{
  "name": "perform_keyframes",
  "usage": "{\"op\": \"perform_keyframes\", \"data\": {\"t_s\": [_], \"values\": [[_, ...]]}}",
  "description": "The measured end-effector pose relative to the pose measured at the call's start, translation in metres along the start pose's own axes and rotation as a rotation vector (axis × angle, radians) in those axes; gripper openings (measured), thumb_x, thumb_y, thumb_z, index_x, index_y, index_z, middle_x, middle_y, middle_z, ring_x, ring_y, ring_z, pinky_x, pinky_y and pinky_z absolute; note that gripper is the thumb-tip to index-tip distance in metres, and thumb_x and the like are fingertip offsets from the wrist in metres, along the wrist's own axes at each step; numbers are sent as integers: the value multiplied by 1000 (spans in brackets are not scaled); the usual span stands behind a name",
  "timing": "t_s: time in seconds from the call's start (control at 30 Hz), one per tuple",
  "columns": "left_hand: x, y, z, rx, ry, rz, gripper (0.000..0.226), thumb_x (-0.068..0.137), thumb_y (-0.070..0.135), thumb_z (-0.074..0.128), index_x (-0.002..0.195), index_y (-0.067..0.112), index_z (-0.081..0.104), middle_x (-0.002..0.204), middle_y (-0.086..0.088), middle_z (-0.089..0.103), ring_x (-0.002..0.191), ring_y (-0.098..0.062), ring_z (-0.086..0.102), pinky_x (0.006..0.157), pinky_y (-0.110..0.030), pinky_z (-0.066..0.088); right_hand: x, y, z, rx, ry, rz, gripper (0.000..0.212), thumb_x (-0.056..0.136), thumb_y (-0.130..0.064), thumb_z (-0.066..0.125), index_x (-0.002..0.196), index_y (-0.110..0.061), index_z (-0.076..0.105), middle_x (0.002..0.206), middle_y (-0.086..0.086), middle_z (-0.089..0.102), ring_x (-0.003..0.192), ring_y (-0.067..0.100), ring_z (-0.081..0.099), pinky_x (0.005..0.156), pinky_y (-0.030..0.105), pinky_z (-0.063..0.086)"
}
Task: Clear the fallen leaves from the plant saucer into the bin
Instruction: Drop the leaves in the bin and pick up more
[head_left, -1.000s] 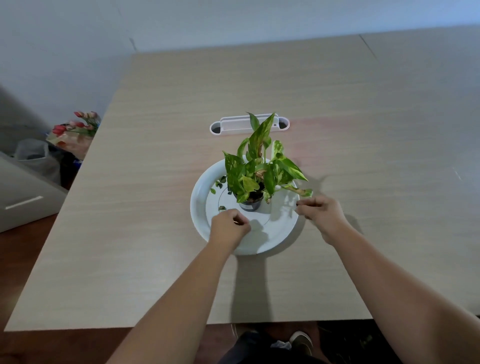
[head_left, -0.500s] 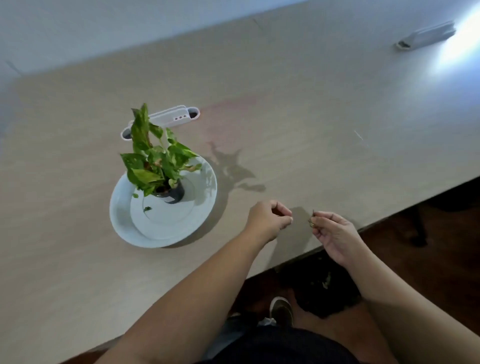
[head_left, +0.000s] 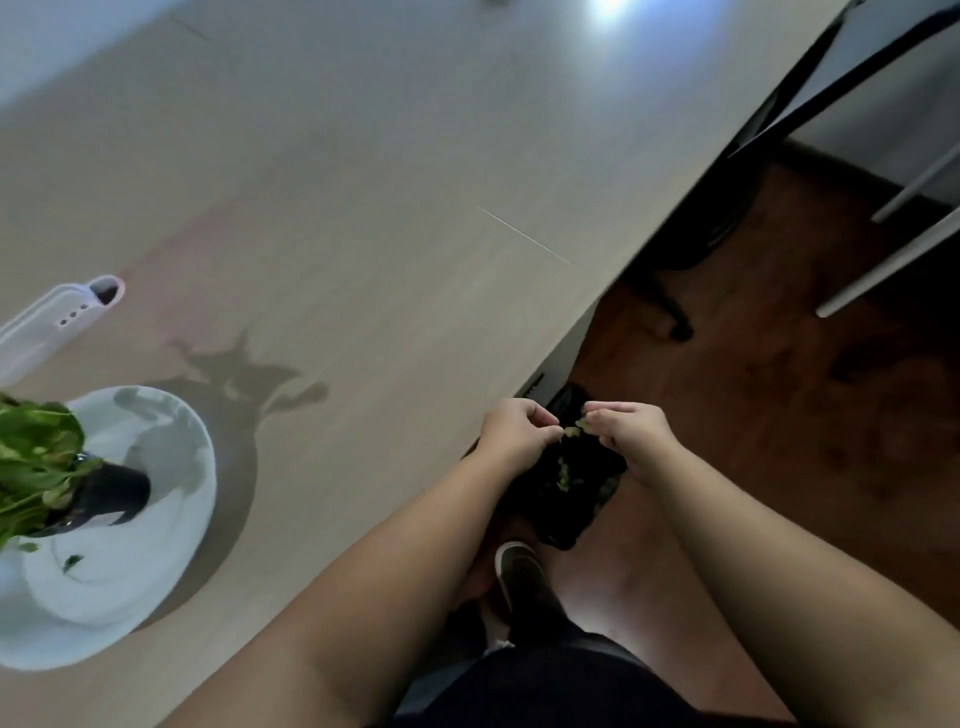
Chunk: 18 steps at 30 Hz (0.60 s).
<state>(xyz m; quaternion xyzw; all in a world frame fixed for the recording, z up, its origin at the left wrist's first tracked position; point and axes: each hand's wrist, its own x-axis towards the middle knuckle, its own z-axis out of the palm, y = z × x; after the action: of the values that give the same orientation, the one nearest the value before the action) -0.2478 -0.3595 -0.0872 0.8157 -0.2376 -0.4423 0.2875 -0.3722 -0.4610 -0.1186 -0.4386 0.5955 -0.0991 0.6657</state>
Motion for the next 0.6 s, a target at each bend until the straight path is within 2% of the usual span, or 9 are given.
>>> {"op": "perform_keyframes", "data": {"t_s": [0.1, 0.17, 0.27, 0.37, 0.47, 0.57, 0.6], "values": [[10, -1, 8, 63, -56, -11, 22, 89, 30, 65, 99, 15, 78, 98, -9, 77, 95, -24, 70, 76, -27, 50, 5, 2, -7, -31, 34, 39, 23, 87, -9, 60, 107, -9, 72, 97, 7, 69, 91, 20, 65, 68, 22, 46], [15, -4, 10, 67, -78, -24, 25, 91, 33, 63, 103, 17, 77, 101, -7, 77, 97, -23, 69, 84, -31, 54, 9, 2, -12, -44, 48, 50, 26, 89, -10, 56, 109, -13, 72, 104, 4, 68, 95, 20, 65, 71, 24, 46], [16, -6, 9, 22, -79, -29, 24, 89, 33, 63, 103, 18, 77, 101, -3, 76, 98, -19, 69, 92, -42, 56, 13, 3, -16, -54, 68, 54, 26, 89, -10, 55, 107, -15, 72, 106, 3, 68, 97, 20, 65, 69, 25, 44], [14, -5, -4, -30, -42, 8, 20, 88, 30, 65, 98, 17, 77, 91, 0, 75, 89, -15, 69, 89, -37, 57, 8, -3, -14, -76, 69, 22, 23, 87, -11, 58, 104, -17, 73, 101, 5, 68, 93, 19, 63, 68, 25, 45], [3, -11, -30, -86, 17, 52, 7, 85, 29, 70, 86, 24, 74, 79, 6, 71, 73, -10, 63, 80, -32, 54, -5, -14, 0, -117, -51, -97, 21, 86, -10, 65, 104, -18, 73, 94, 5, 67, 83, 15, 59, 68, 23, 47], [-12, -20, -70, -212, 93, 29, 6, 84, 23, 73, 80, 23, 70, 77, 4, 69, 71, -14, 63, 79, -34, 56, -19, -36, 26, -123, -244, -223, 23, 82, -6, 70, 101, -19, 72, 83, 0, 66, 73, 9, 60, 67, 20, 46], [-26, -33, -99, -280, 179, 14, 7, 85, 20, 73, 80, 23, 69, 77, 4, 68, 70, -15, 62, 79, -34, 56, -29, -48, 55, -157, -349, -253, 24, 81, -4, 71, 101, -18, 72, 79, -1, 66, 69, 7, 60, 65, 18, 46]]}}
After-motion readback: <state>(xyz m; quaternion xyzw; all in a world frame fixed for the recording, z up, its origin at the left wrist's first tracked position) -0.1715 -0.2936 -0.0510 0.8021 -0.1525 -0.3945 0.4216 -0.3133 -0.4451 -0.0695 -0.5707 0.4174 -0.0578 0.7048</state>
